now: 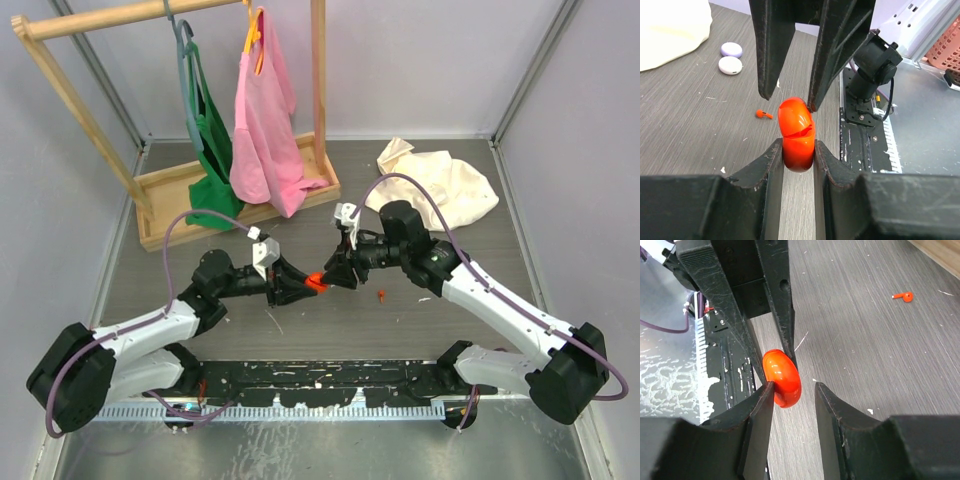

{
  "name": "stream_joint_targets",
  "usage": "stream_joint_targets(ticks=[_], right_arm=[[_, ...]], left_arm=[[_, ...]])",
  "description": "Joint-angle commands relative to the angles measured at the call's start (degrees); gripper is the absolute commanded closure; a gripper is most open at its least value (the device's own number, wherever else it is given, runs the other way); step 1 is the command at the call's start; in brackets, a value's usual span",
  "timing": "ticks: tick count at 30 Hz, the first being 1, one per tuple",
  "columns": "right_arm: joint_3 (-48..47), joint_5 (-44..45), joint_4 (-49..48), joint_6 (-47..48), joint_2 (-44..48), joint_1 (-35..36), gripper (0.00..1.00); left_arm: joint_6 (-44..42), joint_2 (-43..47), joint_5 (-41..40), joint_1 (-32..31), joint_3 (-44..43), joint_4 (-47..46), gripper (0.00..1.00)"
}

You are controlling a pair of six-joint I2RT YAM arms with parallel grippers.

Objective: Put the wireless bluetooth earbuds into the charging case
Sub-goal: Open the charging case.

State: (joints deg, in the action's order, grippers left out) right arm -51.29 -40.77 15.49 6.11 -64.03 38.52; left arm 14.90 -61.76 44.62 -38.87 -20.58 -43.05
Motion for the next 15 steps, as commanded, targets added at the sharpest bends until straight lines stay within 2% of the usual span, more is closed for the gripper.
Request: stream_joint_targets(ticks=[1,15], right_arm=[[-2.72,5.34,-3.03,-0.58,1.45,-0.20,0.57],[-2.97,7.53,-3.51,-2.30,1.06,-0.26,0.54]], left_arm=[[-3.32,2.48,1.82,-0.63,0.42,-4.87,1.00],[-6.28,3.10,-0.34,-0.85,2.00,-4.50,1.00]])
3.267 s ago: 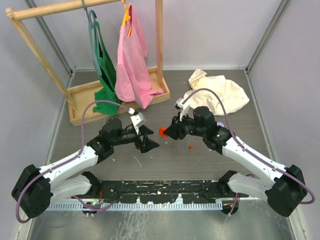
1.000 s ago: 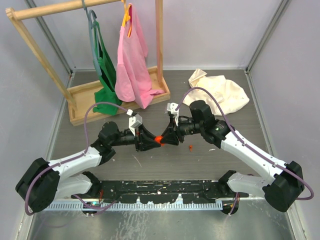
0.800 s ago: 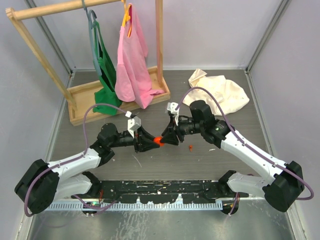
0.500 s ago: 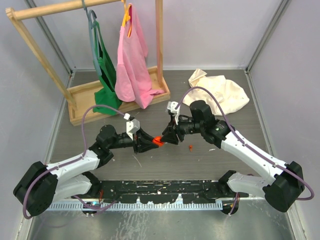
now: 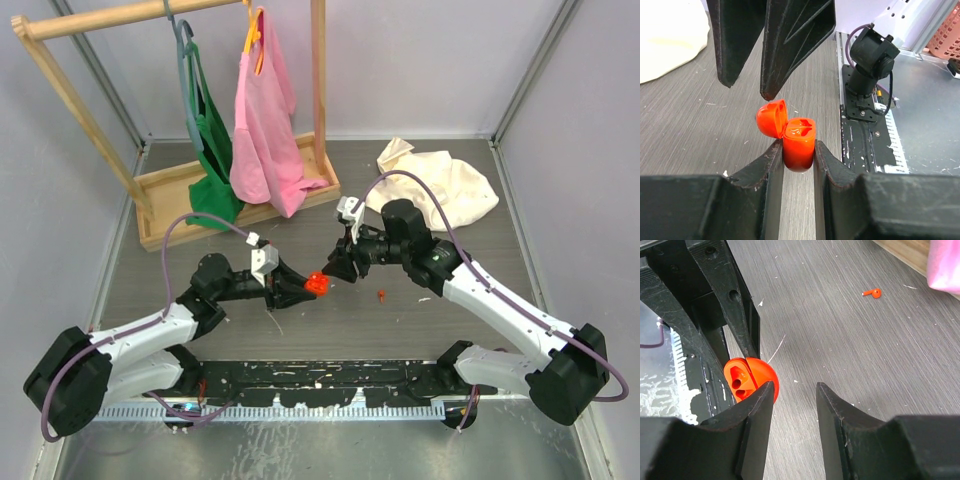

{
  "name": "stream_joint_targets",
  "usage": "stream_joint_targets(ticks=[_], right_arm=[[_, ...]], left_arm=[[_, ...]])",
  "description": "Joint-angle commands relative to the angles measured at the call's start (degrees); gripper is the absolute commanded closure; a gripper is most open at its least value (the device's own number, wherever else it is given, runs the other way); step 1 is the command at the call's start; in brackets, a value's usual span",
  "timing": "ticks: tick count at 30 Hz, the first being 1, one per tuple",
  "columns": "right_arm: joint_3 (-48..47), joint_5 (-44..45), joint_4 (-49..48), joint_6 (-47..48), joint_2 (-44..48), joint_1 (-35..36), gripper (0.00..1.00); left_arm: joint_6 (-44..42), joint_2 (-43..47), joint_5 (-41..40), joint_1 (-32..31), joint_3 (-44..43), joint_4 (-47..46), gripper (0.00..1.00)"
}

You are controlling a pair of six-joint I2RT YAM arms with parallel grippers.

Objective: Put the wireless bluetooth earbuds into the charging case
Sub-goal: Open the charging case.

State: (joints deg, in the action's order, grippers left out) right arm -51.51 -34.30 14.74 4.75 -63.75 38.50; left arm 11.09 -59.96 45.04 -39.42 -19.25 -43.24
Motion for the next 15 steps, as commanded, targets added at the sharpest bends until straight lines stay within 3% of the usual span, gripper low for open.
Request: stream_joint_targets(ticks=[1,10,15], right_arm=[[-2.74,1.01,-2.86,-1.17,0.95,-0.21,0.53],[1.00,-2.02,-8.62,-2.98,4.18,-0.19,0.39],[4.60,-5.07,-13.20,-0.87,4.72,-0.10,0.38]], left_arm=[[-2.82,1.32,-1.17,-0.25,0.88,-4.33,1.00],[-3.55,1.81,-4.08,-0.30,2.42,-6.13,1.00],[-3.45,3.82,-4.42,-0.31,3.13,-6.32,1.00]])
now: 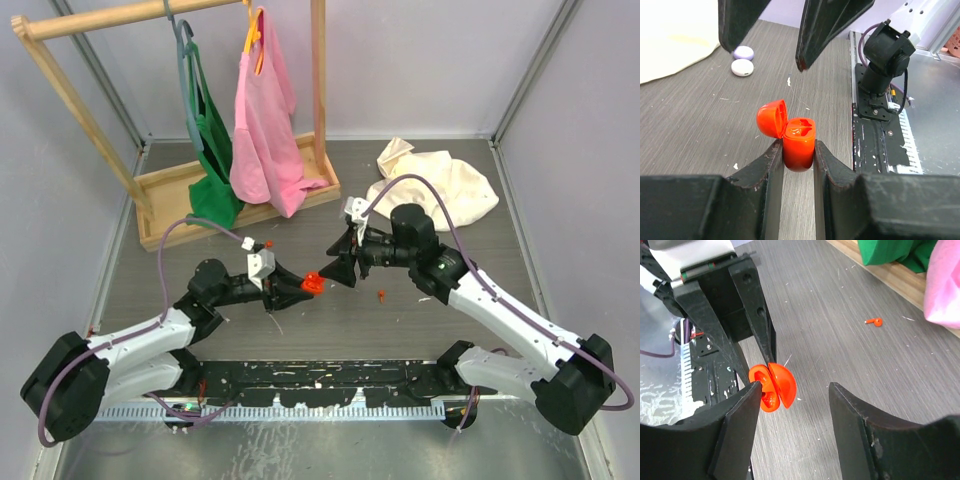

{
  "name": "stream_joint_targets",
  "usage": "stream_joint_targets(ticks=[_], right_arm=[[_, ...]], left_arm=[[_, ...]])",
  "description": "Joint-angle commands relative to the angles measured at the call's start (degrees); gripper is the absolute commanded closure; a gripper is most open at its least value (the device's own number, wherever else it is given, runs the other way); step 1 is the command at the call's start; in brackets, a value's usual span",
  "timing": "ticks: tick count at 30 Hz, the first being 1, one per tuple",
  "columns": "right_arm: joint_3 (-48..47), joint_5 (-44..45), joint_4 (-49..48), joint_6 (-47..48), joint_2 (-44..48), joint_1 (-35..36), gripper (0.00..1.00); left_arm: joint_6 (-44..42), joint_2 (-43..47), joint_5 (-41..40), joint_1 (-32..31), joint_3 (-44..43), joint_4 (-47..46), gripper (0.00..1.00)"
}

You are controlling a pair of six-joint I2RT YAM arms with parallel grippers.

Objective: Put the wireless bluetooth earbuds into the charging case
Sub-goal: Open the charging case, then adjust the charging case.

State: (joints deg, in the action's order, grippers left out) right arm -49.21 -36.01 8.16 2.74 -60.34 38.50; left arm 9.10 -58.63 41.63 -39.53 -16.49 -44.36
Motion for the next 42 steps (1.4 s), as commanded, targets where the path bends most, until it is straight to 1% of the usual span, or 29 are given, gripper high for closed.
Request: stream_joint_targets(ticks=[1,8,12,23,28,33,36,38,41,42], right_arm=[[2.62,-4.04,-6.94,1.53,1.45,-0.10,0.38],[2.90,-6.87,-7.40,2.93,-0.18,0.80,0.41],[3.08,-7.10,-8.22,2.83,-1.26,1.16,0.43],[2.54,-9.20,-8.51,2.97,-3.57,1.62,0.53],[1.41,-10.42,-6.85,4.03,-4.28,1.89,0.62],[-0.33,-9.91,-3.46,6.19,-4.96,2.09,0.77],[-1.39,-8.73,-1.32,7.26,-4.61,2.09,0.85],[-2.47,-7.34,0.63,7.85,-4.40,2.15,0.90],[-4.75,-5.82,5.29,9.47,-4.27,2.71,0.94],[-5.42,-5.08,6.58,10.10,-4.34,2.97,0.95]], left_arm=[[-1.46,2.85,-1.13,-0.25,0.52,-5.29,1.00],[-1.20,4.11,-1.00,-0.46,0.76,-5.54,1.00],[-0.78,4.26,-0.52,-0.47,0.85,-5.98,1.00],[-0.69,5.93,-0.32,-0.64,1.44,-6.35,1.00],[-0.59,5.93,0.09,-0.70,1.46,-6.43,0.99],[-1.23,5.75,0.04,-0.72,1.51,-5.62,0.98],[-2.79,5.61,-0.05,-0.73,0.93,-2.55,0.93],[-3.67,5.53,-0.23,-0.73,0.61,-0.61,0.87],[-4.08,5.08,-0.01,-0.65,0.43,0.13,0.76],[-4.26,4.88,-0.02,-0.72,0.34,0.28,0.71]])
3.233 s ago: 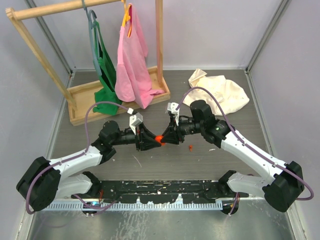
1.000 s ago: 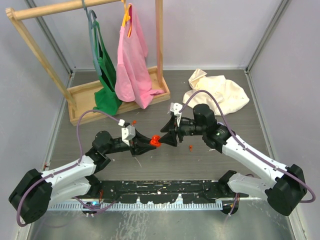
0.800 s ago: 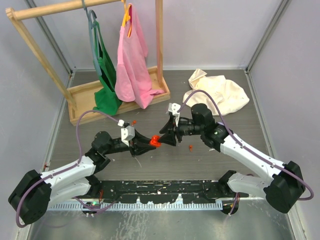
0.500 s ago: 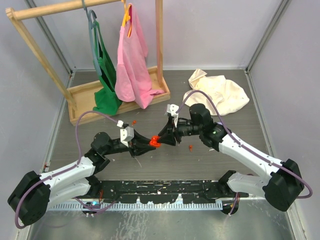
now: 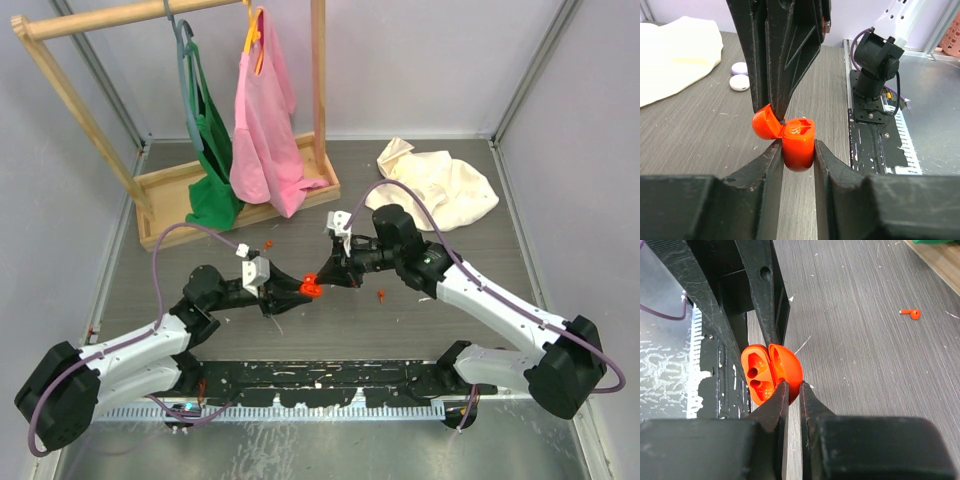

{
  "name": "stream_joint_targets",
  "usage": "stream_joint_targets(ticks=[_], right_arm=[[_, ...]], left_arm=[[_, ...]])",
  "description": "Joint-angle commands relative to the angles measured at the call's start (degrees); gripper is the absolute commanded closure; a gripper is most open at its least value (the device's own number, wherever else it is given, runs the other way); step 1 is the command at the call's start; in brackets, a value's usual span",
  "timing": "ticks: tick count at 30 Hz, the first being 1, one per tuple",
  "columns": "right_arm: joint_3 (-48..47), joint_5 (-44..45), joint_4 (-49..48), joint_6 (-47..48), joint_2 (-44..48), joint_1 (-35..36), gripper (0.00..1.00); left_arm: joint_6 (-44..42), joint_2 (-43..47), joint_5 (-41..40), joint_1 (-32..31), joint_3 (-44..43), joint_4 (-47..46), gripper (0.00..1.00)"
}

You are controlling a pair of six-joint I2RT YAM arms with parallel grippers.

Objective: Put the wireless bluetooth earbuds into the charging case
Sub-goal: Adjust the charging case.

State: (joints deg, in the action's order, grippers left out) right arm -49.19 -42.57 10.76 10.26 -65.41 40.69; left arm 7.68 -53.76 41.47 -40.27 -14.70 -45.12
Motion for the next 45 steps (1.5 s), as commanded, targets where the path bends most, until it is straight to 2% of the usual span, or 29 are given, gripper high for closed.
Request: stream_joint_targets(ticks=[1,5,9,16,19,22,26,33,45], right_arm=[[-6.13,2.21,5.09,3.08,0.68,1.18,0.96],[-8.37,5.84,8.42,4.62,0.62,3.04,0.97],[-10.86,13.39,11.60,6.58,0.49,6.42,0.98],[-12.93,31.57,14.55,8.97,0.92,13.95,0.99],[-13.48,42.03,15.13,10.34,0.82,18.73,0.99],[-13.88,51.03,15.42,11.90,0.40,22.71,0.99],[-13.58,60.06,14.51,13.31,0.27,26.27,1.00],[-13.46,68.03,13.50,15.12,-1.24,30.63,0.99],[-13.90,73.85,11.70,15.85,-4.29,34.73,0.99]], left_arm=[[-2.91,-0.14,0.25,0.06,-1.59,1.34,0.67],[-2.94,-1.13,0.77,0.03,-2.22,2.07,0.58],[-2.90,-1.53,0.75,0.02,-2.43,2.59,0.46],[-2.09,0.14,-0.01,0.02,-2.14,3.15,0.29],[-0.91,0.79,-1.16,0.02,-1.83,2.69,0.21],[0.98,0.56,-2.01,0.02,-1.44,0.99,0.16],[3.00,-0.61,-2.93,0.02,-1.00,-1.05,0.16],[4.66,-2.28,-5.38,0.04,-0.07,-5.01,0.21],[6.14,-5.77,-4.96,0.05,-0.61,-11.51,0.33]])
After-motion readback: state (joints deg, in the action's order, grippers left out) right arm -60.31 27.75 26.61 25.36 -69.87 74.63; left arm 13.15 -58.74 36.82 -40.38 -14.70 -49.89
